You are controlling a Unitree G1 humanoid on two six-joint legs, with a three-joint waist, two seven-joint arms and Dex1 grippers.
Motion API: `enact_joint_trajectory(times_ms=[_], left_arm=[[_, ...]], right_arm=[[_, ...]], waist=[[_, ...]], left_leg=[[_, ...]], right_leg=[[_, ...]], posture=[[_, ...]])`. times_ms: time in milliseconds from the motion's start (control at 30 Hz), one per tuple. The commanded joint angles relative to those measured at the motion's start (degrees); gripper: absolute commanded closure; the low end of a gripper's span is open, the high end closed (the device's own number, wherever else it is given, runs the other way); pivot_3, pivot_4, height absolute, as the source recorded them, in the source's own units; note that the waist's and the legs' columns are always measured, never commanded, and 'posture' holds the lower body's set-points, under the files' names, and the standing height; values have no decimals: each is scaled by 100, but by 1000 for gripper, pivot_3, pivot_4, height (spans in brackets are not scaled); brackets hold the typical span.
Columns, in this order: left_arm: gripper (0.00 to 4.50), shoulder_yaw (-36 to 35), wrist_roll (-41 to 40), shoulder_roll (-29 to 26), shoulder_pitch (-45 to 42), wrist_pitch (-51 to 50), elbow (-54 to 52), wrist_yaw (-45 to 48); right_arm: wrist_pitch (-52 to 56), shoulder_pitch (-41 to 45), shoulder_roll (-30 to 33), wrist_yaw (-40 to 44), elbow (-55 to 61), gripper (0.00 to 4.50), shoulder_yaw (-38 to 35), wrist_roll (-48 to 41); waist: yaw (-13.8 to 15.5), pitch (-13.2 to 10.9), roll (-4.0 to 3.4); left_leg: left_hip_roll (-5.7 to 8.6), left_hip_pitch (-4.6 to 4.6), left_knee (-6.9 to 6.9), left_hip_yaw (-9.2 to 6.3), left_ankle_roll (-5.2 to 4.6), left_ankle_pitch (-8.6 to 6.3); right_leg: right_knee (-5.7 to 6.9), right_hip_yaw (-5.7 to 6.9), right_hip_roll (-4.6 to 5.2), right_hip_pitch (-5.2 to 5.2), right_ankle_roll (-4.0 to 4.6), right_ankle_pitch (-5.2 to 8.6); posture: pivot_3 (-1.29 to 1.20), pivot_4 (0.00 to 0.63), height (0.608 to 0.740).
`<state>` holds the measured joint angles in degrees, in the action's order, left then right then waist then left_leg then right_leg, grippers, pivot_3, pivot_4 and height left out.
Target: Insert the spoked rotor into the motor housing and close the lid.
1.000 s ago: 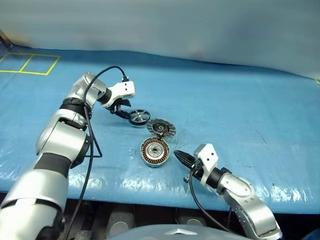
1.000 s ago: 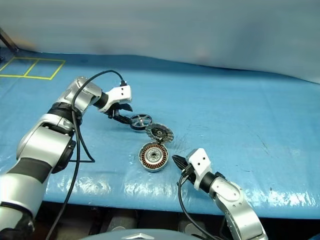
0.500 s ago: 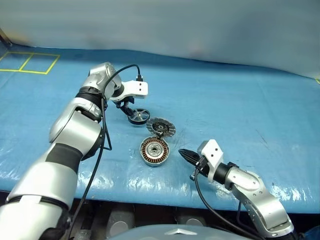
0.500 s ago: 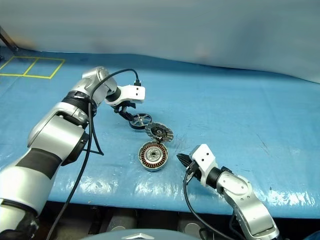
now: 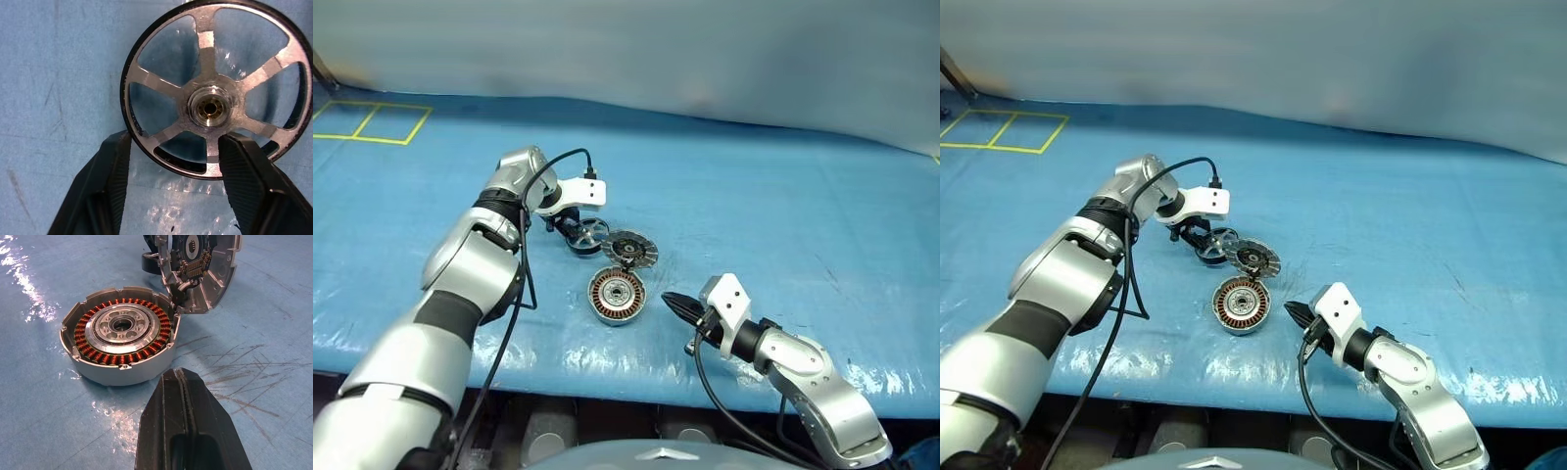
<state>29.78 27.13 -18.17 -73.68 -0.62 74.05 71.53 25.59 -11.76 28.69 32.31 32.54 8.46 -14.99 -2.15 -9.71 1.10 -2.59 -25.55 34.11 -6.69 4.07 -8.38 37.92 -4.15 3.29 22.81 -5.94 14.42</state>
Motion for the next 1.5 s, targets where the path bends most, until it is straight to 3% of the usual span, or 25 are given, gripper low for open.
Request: enact_joint_trajectory(times_ms=[33, 67, 267, 1033, 1200, 1500], left_arm=[[3123, -35, 46, -21, -31, 123, -9, -8], [3123, -32, 48, -22, -21, 137, -9, -4], [4437, -71, 7, -41, 49, 235, -39, 50], [4437, -187, 59, -789, 57, 612, -209, -10], [3166, -321, -28, -844, 81, 532, -264, -293], [3166, -335, -128, -882, -52, 462, -513, 338]], right_arm=[[-40, 16, -21, -30, 250, 4500, -79, -53], [-43, 18, -23, -30, 244, 4500, -73, -51], [-77, 64, -22, -14, 173, 4500, -55, -24], [-262, 505, -106, 189, -293, 4500, 135, 83], [-294, 602, -120, 253, -398, 4500, 169, 103], [-325, 693, -113, 325, -492, 4500, 186, 133]], waist=[[3, 0, 0], [3, 0, 0], [3, 1, -1], [1, 1, -1], [4, 1, -1], [-3, 1, -1]], left_leg=[[0, 0, 1, 0, 0, 0], [0, 0, 2, 0, 0, 1], [0, 4, 6, 0, -1, 1], [0, 10, 7, -1, -3, 3], [0, 10, 8, -1, -3, 4], [0, 10, 8, -2, -3, 6]], right_leg=[[1, 0, 0, 0, 0, 0], [1, 0, 0, -1, 0, 0], [1, 0, 0, -7, -2, -1], [6, 0, 0, -13, -4, -2], [6, 0, 0, -14, -5, -3], [8, 0, 0, -13, -6, -4]], posture=[[0, 150, 740], [0, 150, 740], [0, 150, 740], [0, 150, 740], [0, 150, 740], [0, 150, 740]])
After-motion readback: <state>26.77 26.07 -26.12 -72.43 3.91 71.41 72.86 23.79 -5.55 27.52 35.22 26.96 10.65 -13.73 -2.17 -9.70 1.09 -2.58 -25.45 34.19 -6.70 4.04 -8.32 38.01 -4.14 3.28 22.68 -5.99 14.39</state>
